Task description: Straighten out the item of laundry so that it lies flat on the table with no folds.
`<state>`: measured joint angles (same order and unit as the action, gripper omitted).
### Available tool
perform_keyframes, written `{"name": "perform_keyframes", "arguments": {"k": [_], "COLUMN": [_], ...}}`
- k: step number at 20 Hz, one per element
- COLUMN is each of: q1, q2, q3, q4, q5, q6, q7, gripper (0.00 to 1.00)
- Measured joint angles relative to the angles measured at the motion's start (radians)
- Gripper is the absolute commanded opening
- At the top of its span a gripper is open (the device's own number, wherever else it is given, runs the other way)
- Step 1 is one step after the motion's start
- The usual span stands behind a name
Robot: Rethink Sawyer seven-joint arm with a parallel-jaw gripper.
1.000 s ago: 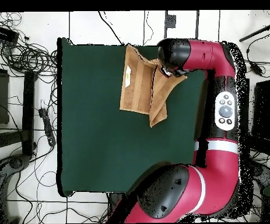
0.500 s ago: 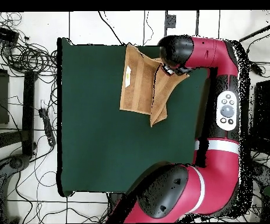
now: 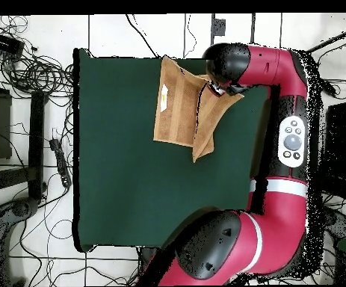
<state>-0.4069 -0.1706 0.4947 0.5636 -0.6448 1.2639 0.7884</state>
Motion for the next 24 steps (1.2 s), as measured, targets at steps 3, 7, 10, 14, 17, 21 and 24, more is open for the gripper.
{"name": "perform_keyframes", "arguments": {"k": [3, 7, 10, 14, 17, 21, 24], "q1": [0.002, 0.005, 0.009, 0.015, 0.019, 0.023, 0.027], "q2": [0.007, 0.023, 0.035, 0.04, 0.04, 0.04, 0.04], "q3": [0.001, 0.002, 0.002, 0.002, 0.003, 0.003, 0.003], "q4": [-0.014, -0.037, -0.056, -0.069, -0.08, -0.094, -0.108], "q5": [0.0, 0.0, 0.0, 0.0, 0.001, 0.001, 0.001], "q6": [0.006, 0.01, 0.01, 0.01, 0.01, 0.011, 0.019], "q7": [-0.026, -0.067, -0.102, -0.12, -0.121, -0.121, -0.121], "gripper": [0.0, 0.0, 0.0, 0.0, 0.0, 0.0, 0.0]}}
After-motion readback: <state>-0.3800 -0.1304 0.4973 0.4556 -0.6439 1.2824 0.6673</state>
